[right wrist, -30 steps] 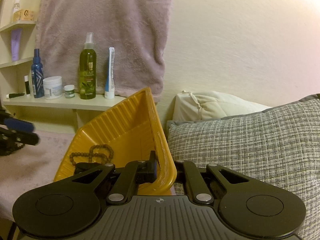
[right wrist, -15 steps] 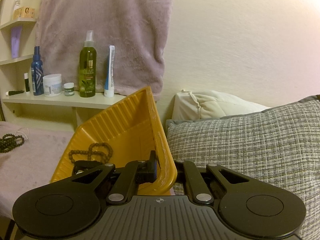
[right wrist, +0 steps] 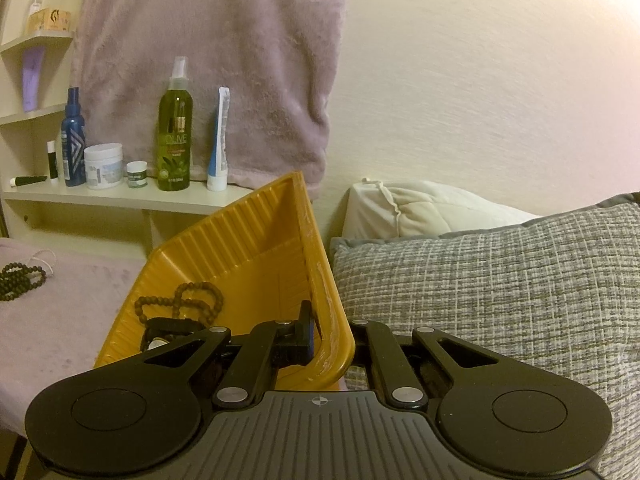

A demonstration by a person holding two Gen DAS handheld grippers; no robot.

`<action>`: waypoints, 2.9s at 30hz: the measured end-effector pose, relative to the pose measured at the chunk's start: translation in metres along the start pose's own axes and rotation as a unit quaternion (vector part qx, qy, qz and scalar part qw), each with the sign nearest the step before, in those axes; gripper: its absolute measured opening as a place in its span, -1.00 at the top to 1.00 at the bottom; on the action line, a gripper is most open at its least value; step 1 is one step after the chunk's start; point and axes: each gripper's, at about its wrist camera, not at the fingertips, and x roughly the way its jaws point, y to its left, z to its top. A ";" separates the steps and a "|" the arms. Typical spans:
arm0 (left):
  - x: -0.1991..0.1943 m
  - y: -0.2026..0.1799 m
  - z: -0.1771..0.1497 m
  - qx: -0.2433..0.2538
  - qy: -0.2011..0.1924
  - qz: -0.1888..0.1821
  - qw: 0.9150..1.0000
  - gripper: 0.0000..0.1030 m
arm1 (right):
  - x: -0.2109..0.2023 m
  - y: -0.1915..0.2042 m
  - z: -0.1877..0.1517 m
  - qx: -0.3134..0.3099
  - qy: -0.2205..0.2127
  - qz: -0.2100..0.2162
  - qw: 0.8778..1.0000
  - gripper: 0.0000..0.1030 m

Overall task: Organize jewelry
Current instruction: 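Grasp the long dark beaded necklace by one end with the left tool, then lift the necklace high and carry it over the tray with the left tool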

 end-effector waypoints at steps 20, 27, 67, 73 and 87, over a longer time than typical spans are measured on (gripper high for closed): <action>0.020 -0.008 0.017 0.086 0.023 -0.014 0.996 0.88 | 0.000 -0.001 0.000 -0.003 0.000 0.001 1.000 0.88; -0.016 0.005 0.056 0.117 -0.036 0.002 0.993 0.88 | -0.002 -0.001 0.001 -0.003 -0.002 0.003 1.000 0.88; -0.146 0.038 0.258 0.279 -0.199 -0.003 0.939 0.88 | -0.002 0.002 0.004 -0.005 -0.007 0.005 1.000 0.88; -0.156 0.032 0.280 0.305 -0.204 -0.019 0.930 0.88 | -0.002 0.002 0.005 -0.005 -0.007 0.006 1.000 0.88; -0.183 -0.009 0.320 0.356 -0.248 -0.073 0.898 0.88 | -0.002 0.001 0.006 -0.006 -0.009 0.008 1.000 0.87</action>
